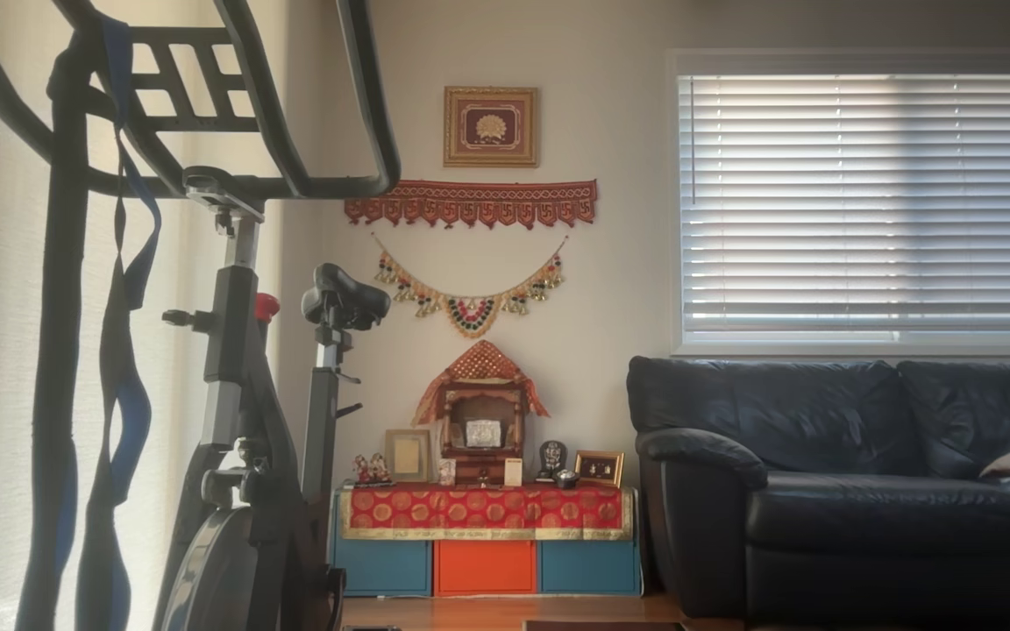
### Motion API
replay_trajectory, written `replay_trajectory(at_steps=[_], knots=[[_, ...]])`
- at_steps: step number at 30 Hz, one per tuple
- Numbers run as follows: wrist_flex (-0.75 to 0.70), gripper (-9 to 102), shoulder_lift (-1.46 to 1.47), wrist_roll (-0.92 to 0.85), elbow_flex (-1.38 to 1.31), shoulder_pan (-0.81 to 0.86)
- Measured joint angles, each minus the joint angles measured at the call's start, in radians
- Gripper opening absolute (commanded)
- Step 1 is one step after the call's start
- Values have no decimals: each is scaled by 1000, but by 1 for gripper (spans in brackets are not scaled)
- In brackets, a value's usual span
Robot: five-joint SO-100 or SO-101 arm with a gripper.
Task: Sort medicines into box.
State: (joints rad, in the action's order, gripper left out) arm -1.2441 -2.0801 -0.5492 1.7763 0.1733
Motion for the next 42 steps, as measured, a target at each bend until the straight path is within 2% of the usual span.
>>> replay_trajectory(at_steps=[8, 17, 35, 42], knots=[[-98, 1, 118, 255, -209, -215], [-57, 1, 305, 405, -279, -388], [78, 1, 482, 468, -417, -388], [78, 1, 601, 482, -538, -373]])
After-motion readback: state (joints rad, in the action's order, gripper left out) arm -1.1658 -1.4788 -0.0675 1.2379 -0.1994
